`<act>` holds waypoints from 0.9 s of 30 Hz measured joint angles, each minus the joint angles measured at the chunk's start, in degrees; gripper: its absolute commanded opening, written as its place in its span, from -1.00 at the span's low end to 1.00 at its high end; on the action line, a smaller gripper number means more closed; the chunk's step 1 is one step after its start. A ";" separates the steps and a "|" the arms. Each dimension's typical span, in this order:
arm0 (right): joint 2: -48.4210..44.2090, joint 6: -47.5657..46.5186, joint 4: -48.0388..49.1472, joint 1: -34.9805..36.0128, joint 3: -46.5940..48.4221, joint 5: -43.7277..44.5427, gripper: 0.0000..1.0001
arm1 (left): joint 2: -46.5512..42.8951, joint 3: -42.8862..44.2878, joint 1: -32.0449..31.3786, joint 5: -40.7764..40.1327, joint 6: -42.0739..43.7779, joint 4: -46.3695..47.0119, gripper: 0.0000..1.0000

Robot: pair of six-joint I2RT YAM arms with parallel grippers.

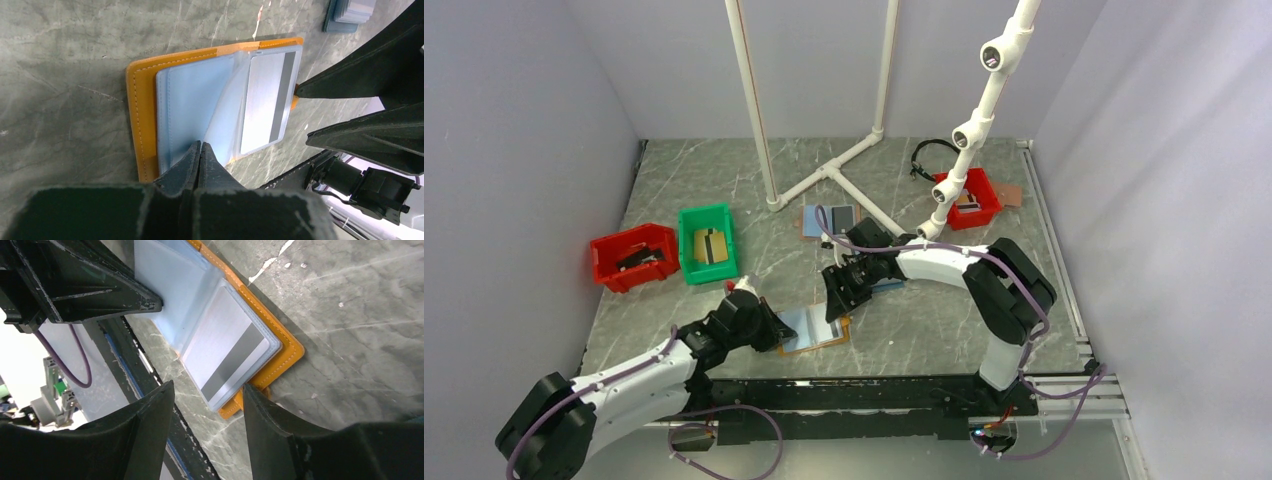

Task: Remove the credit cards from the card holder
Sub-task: Remove the credit card from the card holder.

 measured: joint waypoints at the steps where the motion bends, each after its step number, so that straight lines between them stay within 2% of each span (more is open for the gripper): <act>1: 0.26 0.39 0.20 0.07 0.00 -0.52 0.09 | 0.00 -0.09 0.02 0.00 -0.09 0.13 -1.00; 8: 3.02 2.78 1.40 0.26 0.00 -3.23 0.06 | 0.48 -0.63 0.02 0.13 -0.22 1.95 -1.00; 14: 3.78 5.57 2.67 0.26 0.11 -2.12 0.25 | 0.74 -0.72 0.02 0.15 -0.22 2.43 -1.00; 18: 3.74 7.04 2.60 0.55 0.52 -0.66 0.22 | 0.13 -0.85 0.02 0.11 -0.24 2.05 -0.97; 22: 3.74 7.65 2.43 0.76 0.63 0.81 -0.05 | -2.10 -0.85 0.00 -0.20 -0.24 -1.07 -0.53; 24: 3.74 7.50 2.25 0.98 0.66 2.23 -0.11 | -3.67 -0.48 0.02 -0.66 -0.44 -3.65 -0.29; 27: 3.76 7.41 1.99 1.42 0.72 3.56 -0.14 | -6.19 2.27 0.00 -2.14 -0.85 -10.60 -0.16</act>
